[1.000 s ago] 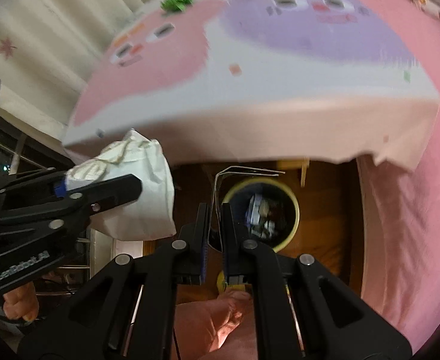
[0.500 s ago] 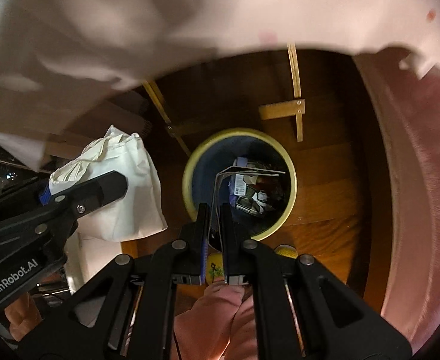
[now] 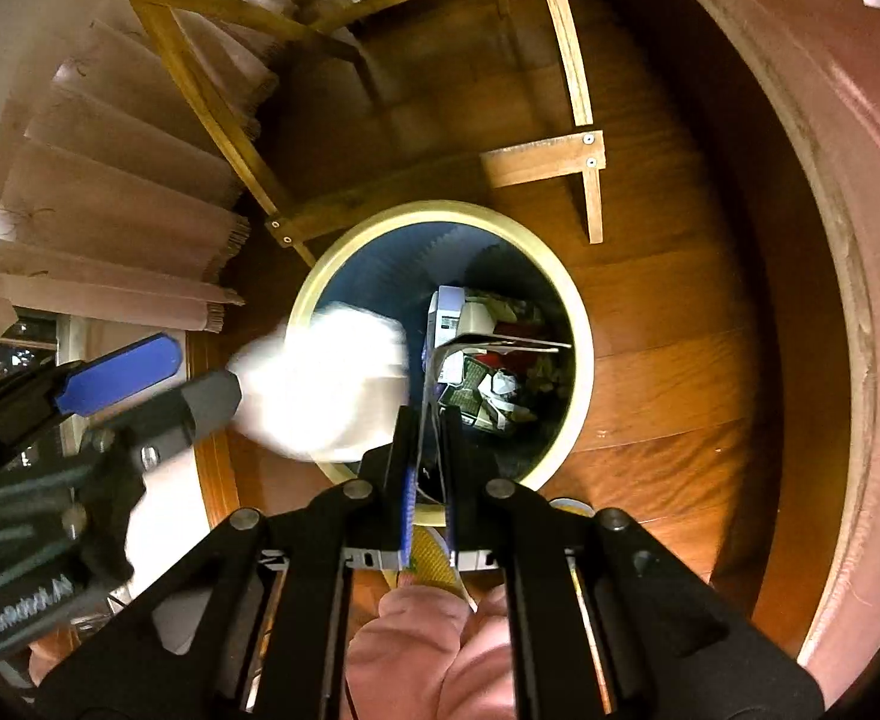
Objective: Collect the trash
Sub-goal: 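Hold both tools over the bin and open them to drop the items, then raise both tools back toward the table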
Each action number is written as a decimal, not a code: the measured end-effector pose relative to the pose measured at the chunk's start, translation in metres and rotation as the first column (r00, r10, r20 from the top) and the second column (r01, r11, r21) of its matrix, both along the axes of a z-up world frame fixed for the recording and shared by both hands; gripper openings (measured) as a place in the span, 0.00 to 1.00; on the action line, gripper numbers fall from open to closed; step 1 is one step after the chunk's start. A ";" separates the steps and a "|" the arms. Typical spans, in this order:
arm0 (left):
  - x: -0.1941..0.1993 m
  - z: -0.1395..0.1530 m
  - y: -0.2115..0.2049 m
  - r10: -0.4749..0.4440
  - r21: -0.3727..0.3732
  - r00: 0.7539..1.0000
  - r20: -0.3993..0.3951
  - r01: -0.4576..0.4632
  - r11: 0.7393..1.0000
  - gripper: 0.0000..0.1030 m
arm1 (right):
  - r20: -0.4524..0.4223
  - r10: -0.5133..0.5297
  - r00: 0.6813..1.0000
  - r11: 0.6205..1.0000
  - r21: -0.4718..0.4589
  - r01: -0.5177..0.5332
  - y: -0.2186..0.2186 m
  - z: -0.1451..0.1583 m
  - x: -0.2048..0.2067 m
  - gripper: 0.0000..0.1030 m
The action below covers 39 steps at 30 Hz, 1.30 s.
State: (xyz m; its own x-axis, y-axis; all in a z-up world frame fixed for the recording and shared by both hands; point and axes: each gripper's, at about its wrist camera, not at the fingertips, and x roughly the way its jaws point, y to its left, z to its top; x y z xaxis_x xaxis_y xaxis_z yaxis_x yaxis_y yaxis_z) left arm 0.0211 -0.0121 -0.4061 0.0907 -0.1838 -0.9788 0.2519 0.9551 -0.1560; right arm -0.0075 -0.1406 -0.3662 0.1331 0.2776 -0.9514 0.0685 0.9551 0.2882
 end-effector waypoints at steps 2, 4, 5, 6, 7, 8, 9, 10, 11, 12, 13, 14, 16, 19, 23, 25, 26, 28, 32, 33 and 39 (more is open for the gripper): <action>0.001 -0.004 0.005 0.010 0.009 1.000 0.008 -0.010 1.000 0.64 | -0.003 -0.001 1.000 1.000 0.001 0.001 0.001 -0.005 0.005 0.05; 0.001 -0.002 0.009 0.023 0.018 1.000 0.017 -0.024 1.000 0.75 | -0.003 -0.006 1.000 1.000 0.003 0.006 0.003 -0.009 0.008 0.05; 0.001 -0.002 0.013 0.034 0.021 0.999 0.023 -0.034 0.999 0.78 | -0.001 -0.008 1.000 1.000 0.004 0.008 0.004 -0.010 0.010 0.05; 0.002 -0.001 0.018 0.044 0.026 0.999 0.029 -0.045 0.999 0.78 | 0.002 -0.008 1.000 1.000 0.004 0.008 0.005 -0.009 0.012 0.05; 0.002 0.000 0.022 0.055 0.032 0.998 0.034 -0.056 0.998 0.78 | 0.007 -0.008 1.000 1.000 0.009 0.008 0.007 -0.009 0.013 0.05; 0.003 0.001 0.026 0.066 0.038 0.997 0.038 -0.067 0.997 0.78 | 0.013 -0.006 1.000 1.000 0.014 0.005 0.009 -0.006 0.013 0.05; 0.004 0.003 0.031 0.075 0.043 0.996 0.043 -0.077 0.996 0.78 | 0.019 -0.001 1.000 1.000 0.016 0.001 0.011 -0.005 0.015 0.05; 0.005 0.005 0.034 0.082 0.047 0.995 0.047 -0.085 0.995 0.78 | 0.024 0.001 1.000 1.000 0.018 -0.002 0.014 -0.003 0.016 0.05; 0.005 0.007 0.038 0.091 0.050 0.994 0.052 -0.094 0.994 0.78 | 0.031 0.003 1.000 1.000 0.024 -0.003 0.016 0.000 0.018 0.05; 0.006 0.009 0.042 0.099 0.056 0.994 0.053 -0.102 0.993 0.79 | 0.035 0.003 0.999 1.000 0.030 -0.004 0.017 0.002 0.019 0.06; 0.007 0.011 0.045 0.109 0.059 0.992 0.058 -0.112 0.992 0.79 | 0.034 0.002 0.999 0.999 0.033 -0.003 0.019 0.004 0.020 0.06; 0.007 0.013 0.049 0.118 0.061 0.991 0.062 -0.122 0.991 0.79 | 0.033 0.002 0.999 0.999 0.038 -0.003 0.021 0.005 0.021 0.06; 0.008 0.018 0.056 0.132 0.061 0.989 0.070 -0.136 0.989 0.79 | 0.036 0.002 0.999 0.999 0.041 -0.003 0.023 0.008 0.023 0.12; 0.008 0.026 0.064 0.146 0.061 0.986 0.080 -0.151 0.987 0.80 | 0.048 -0.005 0.999 0.999 0.048 0.002 0.026 0.013 0.023 0.44; 0.006 0.036 0.069 0.153 0.057 0.984 0.092 -0.159 0.986 0.80 | 0.072 -0.004 0.997 0.999 0.040 0.001 0.031 0.022 0.022 0.46; 0.005 0.042 0.070 0.155 0.056 0.983 0.096 -0.161 0.985 0.80 | 0.071 -0.003 0.997 0.999 0.033 0.001 0.033 0.026 0.022 0.46; 0.004 0.044 0.071 0.156 0.056 0.983 0.098 -0.162 0.985 0.80 | 0.072 -0.002 0.997 1.000 0.028 0.000 0.033 0.028 0.022 0.46; 0.004 0.052 0.072 0.159 0.055 0.982 0.102 -0.165 0.985 0.80 | 0.073 0.002 0.997 1.000 0.018 -0.004 0.037 0.034 0.022 0.46; 0.005 0.066 0.074 0.168 0.053 0.980 0.107 -0.175 0.983 0.80 | 0.080 -0.002 0.997 1.000 -0.008 0.003 0.039 0.049 0.020 0.49; 0.005 0.070 0.075 0.171 0.051 0.979 0.109 -0.177 0.983 0.80 | 0.080 -0.008 0.997 1.000 -0.013 0.009 0.039 0.054 0.020 0.49; 0.007 0.114 0.085 0.186 0.037 0.975 0.125 -0.192 0.981 0.80 | 0.088 -0.017 0.996 0.999 -0.044 0.021 0.040 0.091 0.016 0.51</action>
State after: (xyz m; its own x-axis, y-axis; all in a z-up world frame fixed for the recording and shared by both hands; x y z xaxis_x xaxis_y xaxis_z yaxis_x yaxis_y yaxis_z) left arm 0.0281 0.0731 -0.2922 0.2368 -0.1048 -0.9659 0.0805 0.9929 -0.0880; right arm 0.0085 -0.1003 -0.2754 0.2210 0.2317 -0.9474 0.0628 0.9660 0.2509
